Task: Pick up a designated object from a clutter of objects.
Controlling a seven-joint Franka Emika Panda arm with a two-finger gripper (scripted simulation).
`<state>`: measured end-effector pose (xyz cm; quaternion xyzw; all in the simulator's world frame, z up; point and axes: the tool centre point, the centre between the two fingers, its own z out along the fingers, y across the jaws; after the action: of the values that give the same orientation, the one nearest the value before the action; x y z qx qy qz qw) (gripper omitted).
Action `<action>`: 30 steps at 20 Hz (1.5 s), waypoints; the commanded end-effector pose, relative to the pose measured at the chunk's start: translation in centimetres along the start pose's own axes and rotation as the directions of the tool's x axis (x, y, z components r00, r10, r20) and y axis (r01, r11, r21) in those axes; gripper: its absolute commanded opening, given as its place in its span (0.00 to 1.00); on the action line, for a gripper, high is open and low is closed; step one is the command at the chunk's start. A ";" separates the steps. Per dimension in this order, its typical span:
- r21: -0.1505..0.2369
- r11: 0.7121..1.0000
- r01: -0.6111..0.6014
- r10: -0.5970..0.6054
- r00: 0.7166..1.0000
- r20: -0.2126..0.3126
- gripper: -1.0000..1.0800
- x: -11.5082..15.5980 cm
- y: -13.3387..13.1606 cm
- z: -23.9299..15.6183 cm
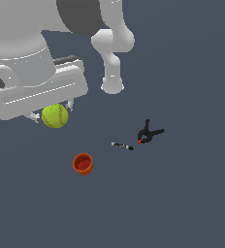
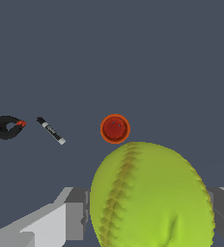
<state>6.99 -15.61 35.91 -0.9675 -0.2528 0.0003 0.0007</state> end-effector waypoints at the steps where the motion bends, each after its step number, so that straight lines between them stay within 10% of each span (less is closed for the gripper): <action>1: -0.001 1.000 0.000 0.000 1.000 -0.001 0.00 0.2 1.0 -1.3; 30: -0.001 1.000 0.001 -0.001 1.000 0.000 0.00 2.0 7.3 -9.1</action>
<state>12.20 -20.98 44.79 -0.9675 -0.2530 0.0008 0.0005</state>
